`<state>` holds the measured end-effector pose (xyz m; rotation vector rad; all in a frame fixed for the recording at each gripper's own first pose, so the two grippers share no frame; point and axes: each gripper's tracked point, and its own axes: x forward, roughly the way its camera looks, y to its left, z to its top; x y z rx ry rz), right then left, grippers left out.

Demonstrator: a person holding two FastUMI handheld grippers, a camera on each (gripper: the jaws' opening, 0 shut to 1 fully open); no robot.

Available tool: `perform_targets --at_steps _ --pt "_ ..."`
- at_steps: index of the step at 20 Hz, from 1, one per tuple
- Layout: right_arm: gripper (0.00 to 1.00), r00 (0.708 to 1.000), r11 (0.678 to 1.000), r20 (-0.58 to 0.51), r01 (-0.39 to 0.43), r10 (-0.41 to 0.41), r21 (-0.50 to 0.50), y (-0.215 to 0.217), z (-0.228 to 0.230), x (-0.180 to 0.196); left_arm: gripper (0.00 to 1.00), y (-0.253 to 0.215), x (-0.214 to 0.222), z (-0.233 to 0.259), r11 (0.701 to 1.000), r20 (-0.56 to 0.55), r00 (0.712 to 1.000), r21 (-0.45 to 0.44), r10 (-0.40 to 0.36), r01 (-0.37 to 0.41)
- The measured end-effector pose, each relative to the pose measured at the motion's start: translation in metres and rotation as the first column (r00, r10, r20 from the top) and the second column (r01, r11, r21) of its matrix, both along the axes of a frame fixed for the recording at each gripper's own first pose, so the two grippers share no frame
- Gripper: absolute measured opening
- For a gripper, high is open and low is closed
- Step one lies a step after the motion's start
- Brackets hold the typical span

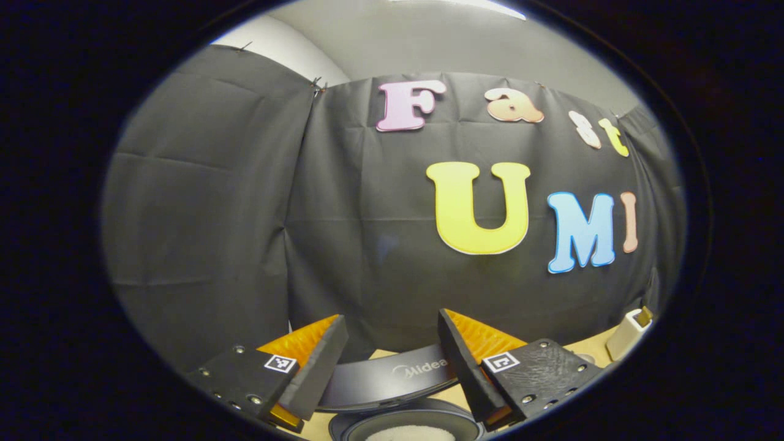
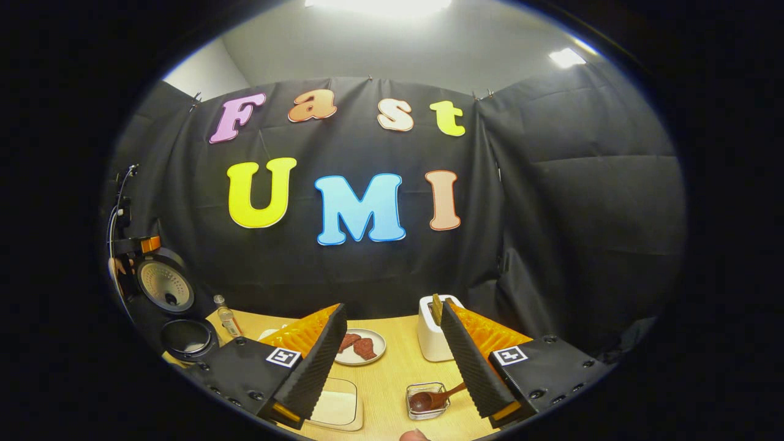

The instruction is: Close the left gripper, press the button to open the rice cooker; take a wooden spoon from the chopstick holder with the right hand, scoop a spoonful of rice and pour it into the rice cooker, then put the wooden spoon back into the chopstick holder.

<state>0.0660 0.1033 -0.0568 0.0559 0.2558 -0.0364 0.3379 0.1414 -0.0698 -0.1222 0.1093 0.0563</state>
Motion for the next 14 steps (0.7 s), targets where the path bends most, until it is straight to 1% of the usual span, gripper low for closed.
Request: perform_targets --at_steps 1,2,4,5,6,9,10,12,14 --pt "0.98 1.000 1.000 0.004 -0.004 0.004 -0.011 0.000 0.001 -0.004 0.95 -0.001 -0.001 0.001 1.000 -0.006 1.000 -0.002 -0.003 0.003" --pt "0.98 1.000 1.000 0.009 -0.006 0.006 -0.023 -0.001 0.002 -0.007 0.92 -0.002 -0.006 -0.002 1.000 -0.013 1.000 -0.004 -0.005 0.005" --pt "0.98 1.000 0.999 0.021 -0.011 0.012 -0.034 -0.005 0.005 -0.012 0.94 -0.008 -0.017 -0.002 1.000 -0.016 1.000 -0.015 -0.015 0.015" --pt "0.98 1.000 0.999 0.022 -0.018 0.019 -0.031 -0.005 0.006 -0.014 0.93 -0.012 -0.023 -0.004 1.000 -0.018 1.000 -0.016 -0.019 0.019" --pt "0.98 0.999 0.999 0.022 -0.025 0.026 -0.026 -0.006 0.006 -0.017 0.95 -0.016 -0.030 -0.005 1.000 -0.020 1.000 -0.015 -0.022 0.022" --pt "0.98 0.999 0.999 0.015 -0.052 0.052 -0.008 -0.011 0.006 -0.023 0.95 -0.028 -0.052 -0.015 1.000 -0.041 0.999 -0.018 -0.025 0.024" --pt "0.98 0.998 0.998 0.017 -0.060 0.060 -0.006 -0.013 0.006 -0.025 0.97 -0.032 -0.061 -0.018 0.999 -0.050 0.998 -0.019 -0.028 0.027" --pt "0.98 0.997 0.997 0.019 -0.078 0.078 -0.006 -0.016 0.006 -0.028 0.97 -0.042 -0.076 -0.026 0.999 -0.073 0.997 -0.026 -0.036 0.034" --pt "0.98 0.995 0.995 0.016 -0.096 0.096 -0.005 -0.019 0.005 -0.031 0.94 -0.050 -0.088 -0.037 0.999 -0.097 0.994 -0.033 -0.043 0.040"
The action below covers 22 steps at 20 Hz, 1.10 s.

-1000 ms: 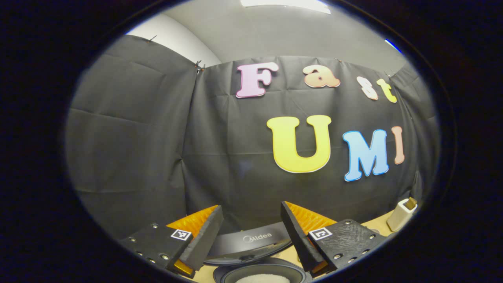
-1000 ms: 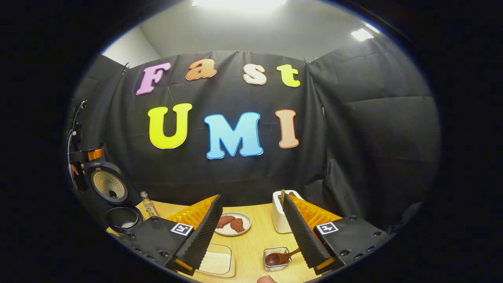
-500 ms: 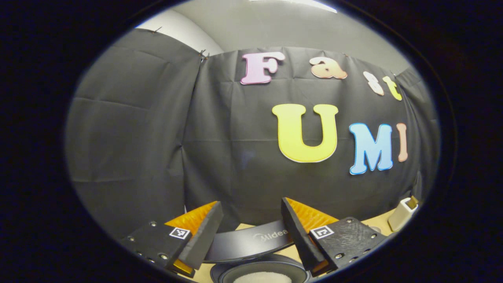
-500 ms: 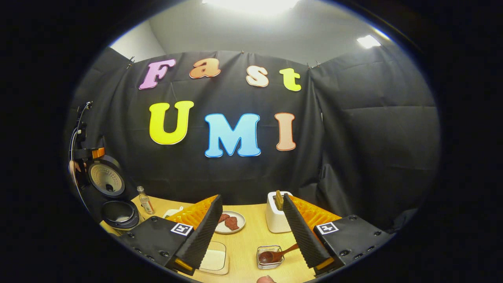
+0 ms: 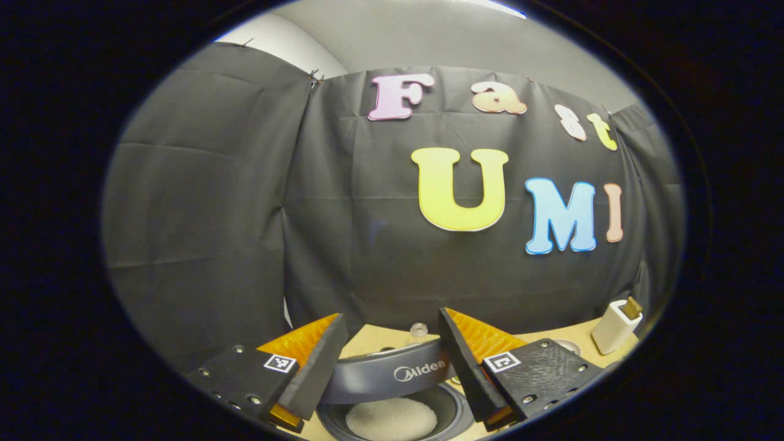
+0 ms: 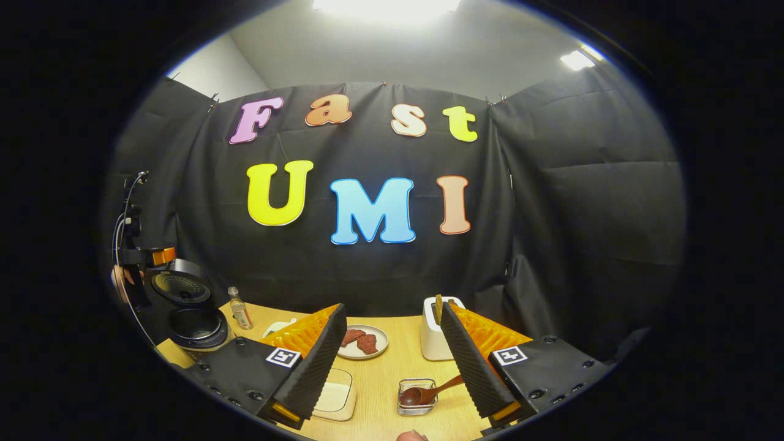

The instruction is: Close the left gripper, press the button to open the rice cooker; take a wooden spoon from the chopstick holder with the right hand, scoop a spoonful of rice and pour it into the rice cooker, then put the wooden spoon back into the chopstick holder.

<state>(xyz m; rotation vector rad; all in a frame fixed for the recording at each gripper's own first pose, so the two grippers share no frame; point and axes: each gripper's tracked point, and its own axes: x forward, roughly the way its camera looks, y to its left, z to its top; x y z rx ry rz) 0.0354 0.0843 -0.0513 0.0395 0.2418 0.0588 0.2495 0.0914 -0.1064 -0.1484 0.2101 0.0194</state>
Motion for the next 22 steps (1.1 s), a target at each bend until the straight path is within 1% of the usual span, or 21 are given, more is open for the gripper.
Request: perform_targets --at_steps 3,4,5,6,10,11,12,14,15,16,22 --pt "0.98 1.000 1.000 -0.005 -0.024 0.024 0.007 -0.005 -0.001 -0.005 0.94 -0.010 -0.017 -0.011 1.000 -0.025 1.000 -0.005 -0.006 0.005" --pt "0.98 0.999 0.999 -0.007 -0.033 0.033 0.007 -0.007 -0.002 -0.007 0.95 -0.013 -0.023 -0.017 1.000 -0.031 0.999 -0.005 -0.009 0.008" --pt "0.98 0.999 0.999 -0.009 -0.040 0.040 0.006 -0.009 -0.003 -0.009 0.94 -0.017 -0.028 -0.021 1.000 -0.036 0.999 -0.004 -0.011 0.011" --pt "0.98 0.999 0.999 -0.012 -0.047 0.047 0.004 -0.012 -0.004 -0.010 0.95 -0.020 -0.033 -0.026 1.000 -0.042 0.999 -0.004 -0.013 0.013" --pt "0.98 0.998 0.998 -0.015 -0.062 0.062 -0.003 -0.021 -0.004 -0.015 0.95 -0.030 -0.051 -0.046 1.000 -0.063 0.998 -0.005 -0.017 0.016" --pt "0.98 0.998 0.998 -0.014 -0.066 0.066 -0.004 -0.023 -0.003 -0.016 0.94 -0.032 -0.054 -0.050 1.000 -0.065 0.998 -0.003 -0.018 0.018" --pt "0.98 0.997 0.998 -0.016 -0.069 0.069 -0.005 -0.025 -0.005 -0.017 0.95 -0.034 -0.058 -0.055 1.000 -0.067 0.998 -0.004 -0.020 0.020" --pt "0.98 0.997 0.997 -0.026 -0.078 0.078 -0.007 -0.027 -0.008 -0.018 0.95 -0.040 -0.067 -0.066 1.000 -0.073 0.997 -0.005 -0.030 0.029" --pt "0.98 0.996 0.997 -0.029 -0.082 0.082 -0.006 -0.027 -0.009 -0.018 0.94 -0.043 -0.072 -0.072 0.999 -0.079 0.996 -0.005 -0.036 0.035" --pt "0.98 0.996 0.996 -0.031 -0.087 0.087 -0.003 -0.027 -0.009 -0.018 0.95 -0.045 -0.075 -0.079 0.999 -0.084 0.996 -0.006 -0.042 0.041" --pt "0.98 0.991 0.992 -0.043 -0.129 0.129 -0.008 -0.012 -0.013 -0.014 0.94 -0.054 -0.089 -0.102 0.998 -0.094 0.994 0.006 -0.054 0.055"
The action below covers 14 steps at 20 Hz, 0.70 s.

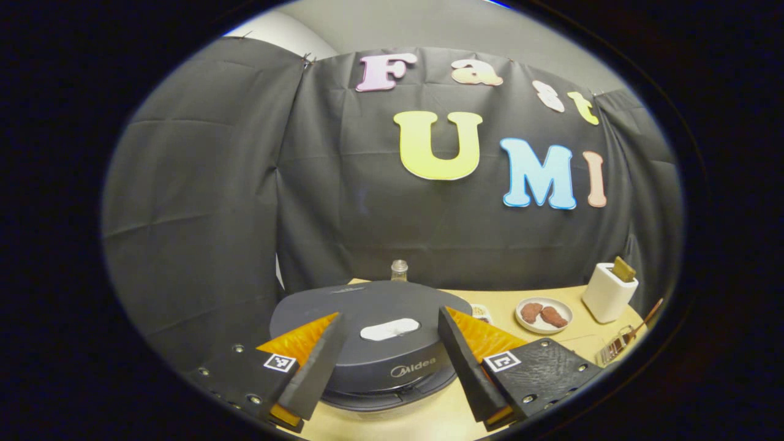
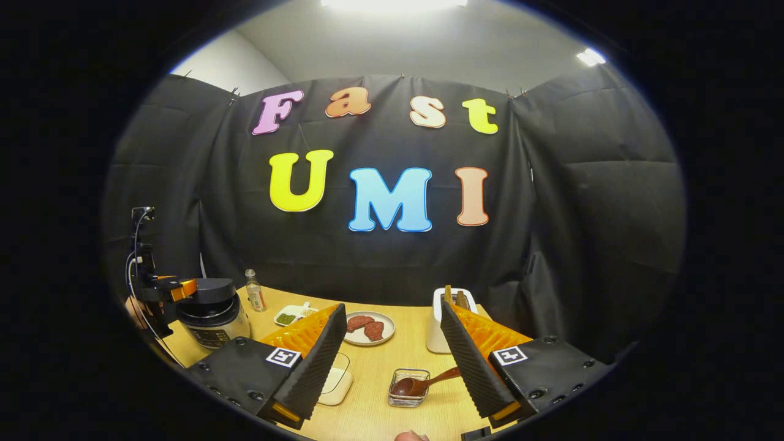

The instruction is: Close the left gripper, press the button to open the rice cooker; take a wooden spoon from the chopstick holder with the right hand, scoop a spoonful of rice and pour it into the rice cooker, then put the wooden spoon back into the chopstick holder.

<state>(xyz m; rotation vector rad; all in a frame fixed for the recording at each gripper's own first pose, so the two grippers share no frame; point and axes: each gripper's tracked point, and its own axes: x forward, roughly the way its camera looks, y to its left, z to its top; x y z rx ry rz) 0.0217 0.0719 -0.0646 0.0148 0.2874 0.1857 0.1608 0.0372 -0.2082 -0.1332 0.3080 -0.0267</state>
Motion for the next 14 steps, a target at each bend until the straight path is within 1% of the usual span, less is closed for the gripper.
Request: perform_targets --at_steps 6,7,10,14 --pt "0.98 1.000 1.000 -0.011 -0.019 0.020 0.012 0.013 -0.005 0.006 0.96 -0.008 -0.012 -0.027 1.000 -0.029 1.000 0.026 -0.013 0.014" --pt "0.98 1.000 1.000 -0.012 -0.021 0.022 0.011 0.014 -0.005 0.008 0.94 -0.009 -0.014 -0.031 0.999 -0.035 0.999 0.033 -0.015 0.016" --pt "0.98 0.999 0.999 -0.013 -0.031 0.031 0.013 0.021 -0.006 0.010 0.94 -0.013 -0.018 -0.046 0.999 -0.056 0.998 0.046 -0.019 0.021" --pt "0.98 0.999 0.999 -0.017 -0.043 0.043 0.003 0.026 -0.008 0.012 0.94 -0.015 -0.021 -0.047 0.997 -0.061 0.998 0.067 -0.021 0.025"
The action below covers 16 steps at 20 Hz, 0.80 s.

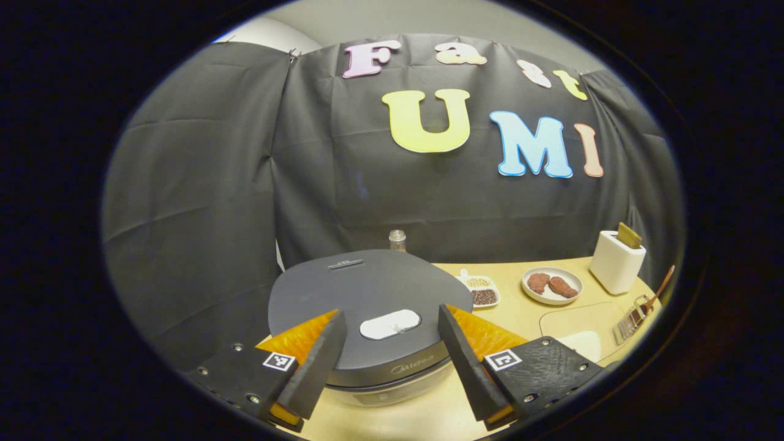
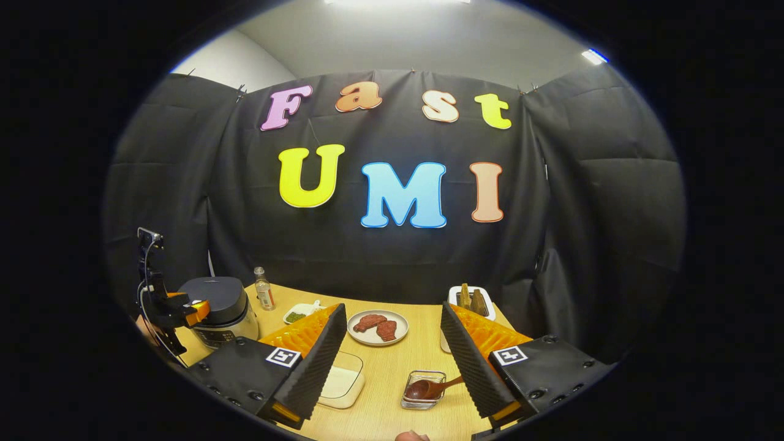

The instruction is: Close the left gripper, press the button to open the rice cooker; take a wooden spoon from the chopstick holder with the right hand, scoop a spoonful of rice and pour it into the rice cooker, then put the wooden spoon back into the chopstick holder.

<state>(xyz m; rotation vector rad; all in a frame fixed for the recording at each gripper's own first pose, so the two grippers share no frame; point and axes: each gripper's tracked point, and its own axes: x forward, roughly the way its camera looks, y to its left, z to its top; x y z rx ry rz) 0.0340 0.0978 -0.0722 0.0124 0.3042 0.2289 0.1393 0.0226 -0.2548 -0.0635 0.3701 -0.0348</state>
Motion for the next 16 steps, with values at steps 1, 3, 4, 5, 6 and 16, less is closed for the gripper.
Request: perform_targets --at_steps 1,3,4,5,6,16 --pt "0.98 1.000 1.000 0.001 -0.001 0.001 -0.001 0.000 0.000 0.000 0.94 0.000 -0.001 0.000 1.000 0.001 1.000 -0.004 0.004 -0.004" --pt "0.98 1.000 1.000 0.000 -0.001 0.001 -0.002 0.001 -0.001 0.000 0.96 0.000 -0.002 -0.002 1.000 -0.002 1.000 -0.007 0.009 -0.009" --pt "0.98 1.000 1.000 -0.001 0.001 -0.001 -0.002 0.000 -0.002 0.000 0.96 0.000 -0.002 -0.003 1.000 -0.005 1.000 -0.009 0.011 -0.011" --pt "0.98 1.000 1.000 -0.003 0.003 -0.003 -0.001 -0.001 -0.003 0.000 0.97 0.000 -0.003 -0.004 1.000 -0.007 1.000 -0.015 0.014 -0.014" --pt "0.98 1.000 1.000 -0.006 0.005 -0.005 0.003 -0.002 -0.004 0.000 0.98 -0.001 -0.003 -0.006 1.000 -0.008 1.000 -0.020 0.017 -0.017" --pt "0.93 1.000 0.997 0.023 0.009 -0.010 0.080 -0.021 0.009 -0.011 0.92 -0.015 -0.013 0.071 0.999 0.127 0.992 0.053 -0.010 0.003"
